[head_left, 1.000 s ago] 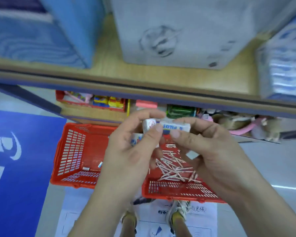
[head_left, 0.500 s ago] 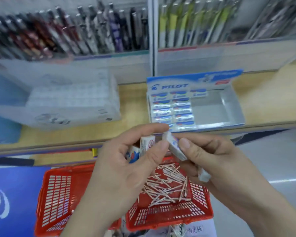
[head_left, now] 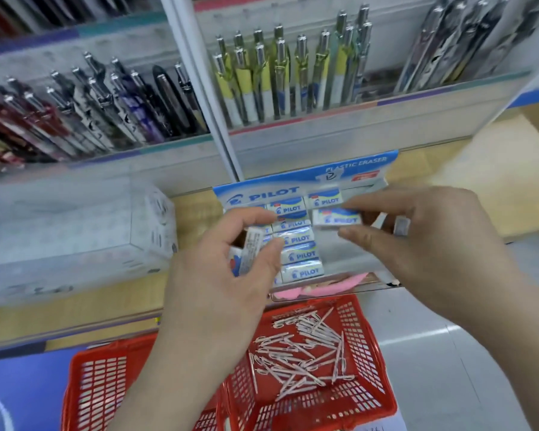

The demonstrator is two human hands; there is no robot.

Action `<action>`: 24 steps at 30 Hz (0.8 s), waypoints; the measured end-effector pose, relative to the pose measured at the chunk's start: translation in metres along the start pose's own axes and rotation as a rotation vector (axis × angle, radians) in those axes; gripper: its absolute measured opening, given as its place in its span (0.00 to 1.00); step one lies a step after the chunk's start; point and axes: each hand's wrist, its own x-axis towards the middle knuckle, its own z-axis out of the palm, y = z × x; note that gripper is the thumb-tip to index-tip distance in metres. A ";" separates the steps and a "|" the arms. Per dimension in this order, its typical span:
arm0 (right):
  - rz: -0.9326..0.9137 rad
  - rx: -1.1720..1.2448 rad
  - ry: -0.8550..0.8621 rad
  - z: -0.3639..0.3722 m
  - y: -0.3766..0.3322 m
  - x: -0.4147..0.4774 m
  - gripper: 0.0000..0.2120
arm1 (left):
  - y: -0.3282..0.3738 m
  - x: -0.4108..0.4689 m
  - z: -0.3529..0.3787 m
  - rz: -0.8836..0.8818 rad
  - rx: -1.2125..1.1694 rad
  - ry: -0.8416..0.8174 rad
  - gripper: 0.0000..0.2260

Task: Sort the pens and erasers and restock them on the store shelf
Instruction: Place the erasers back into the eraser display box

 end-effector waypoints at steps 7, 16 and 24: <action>0.033 -0.434 -0.081 0.014 -0.008 0.022 0.10 | -0.034 0.013 -0.008 -0.068 0.213 0.171 0.05; 0.044 -0.461 -0.108 0.013 -0.004 0.022 0.07 | -0.038 0.018 -0.002 -0.042 0.260 0.141 0.09; 0.042 -0.339 -0.032 0.017 -0.001 0.024 0.09 | -0.038 0.022 -0.001 -0.020 0.319 0.082 0.09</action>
